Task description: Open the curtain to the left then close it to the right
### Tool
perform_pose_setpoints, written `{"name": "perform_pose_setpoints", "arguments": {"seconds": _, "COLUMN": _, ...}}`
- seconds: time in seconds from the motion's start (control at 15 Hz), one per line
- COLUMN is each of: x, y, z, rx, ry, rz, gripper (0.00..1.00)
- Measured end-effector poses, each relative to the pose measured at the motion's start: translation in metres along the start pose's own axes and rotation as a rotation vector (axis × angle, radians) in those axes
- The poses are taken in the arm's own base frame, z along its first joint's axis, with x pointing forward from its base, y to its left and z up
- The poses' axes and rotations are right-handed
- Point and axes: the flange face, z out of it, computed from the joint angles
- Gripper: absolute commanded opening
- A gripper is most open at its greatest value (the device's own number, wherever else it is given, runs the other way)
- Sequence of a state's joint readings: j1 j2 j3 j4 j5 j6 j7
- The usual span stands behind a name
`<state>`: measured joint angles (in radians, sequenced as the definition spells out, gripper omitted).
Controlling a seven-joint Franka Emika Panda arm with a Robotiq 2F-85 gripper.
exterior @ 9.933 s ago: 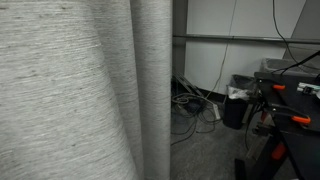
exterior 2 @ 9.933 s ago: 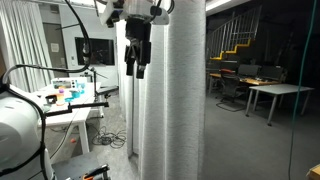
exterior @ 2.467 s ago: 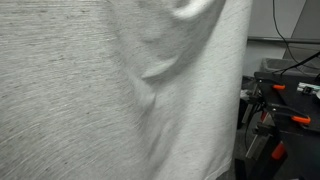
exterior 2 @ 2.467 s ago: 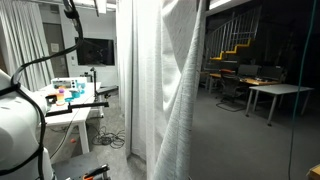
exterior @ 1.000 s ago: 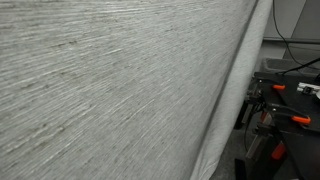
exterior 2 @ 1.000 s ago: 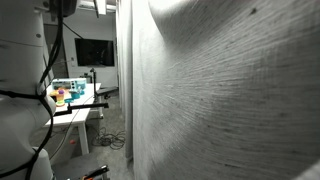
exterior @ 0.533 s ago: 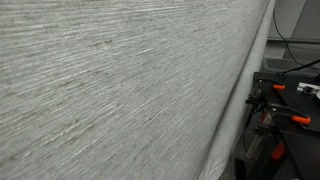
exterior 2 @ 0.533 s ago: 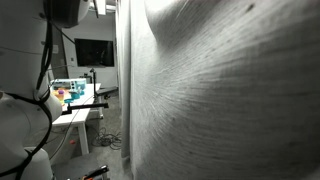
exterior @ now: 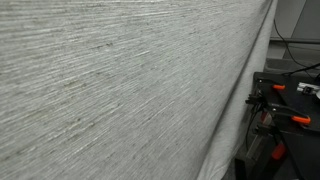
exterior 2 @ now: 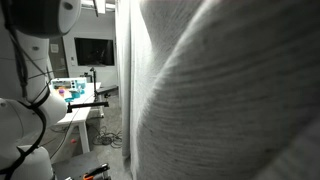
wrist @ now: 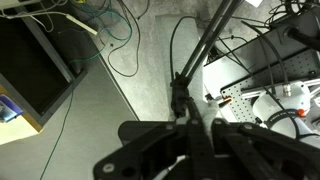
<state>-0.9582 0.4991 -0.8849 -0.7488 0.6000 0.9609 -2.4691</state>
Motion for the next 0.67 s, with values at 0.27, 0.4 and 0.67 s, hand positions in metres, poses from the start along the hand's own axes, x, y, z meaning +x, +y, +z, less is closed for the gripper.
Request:
{"name": "perform_pose_setpoints", "arguments": {"seconds": 0.27, "x": -0.015, "y": -0.006, "z": 0.012, "rx": 0.04, "ry": 0.055, "rz": 0.004, "gripper": 0.01}}
{"name": "perform_pose_setpoints", "arguments": {"seconds": 0.4, "x": -0.019, "y": -0.008, "z": 0.016, "rx": 0.053, "ry": 0.075, "rz": 0.003, "gripper": 0.01}}
{"name": "perform_pose_setpoints", "arguments": {"seconds": 0.67, "x": -0.024, "y": -0.01, "z": 0.019, "rx": 0.06, "ry": 0.097, "rz": -0.004, "gripper": 0.01}}
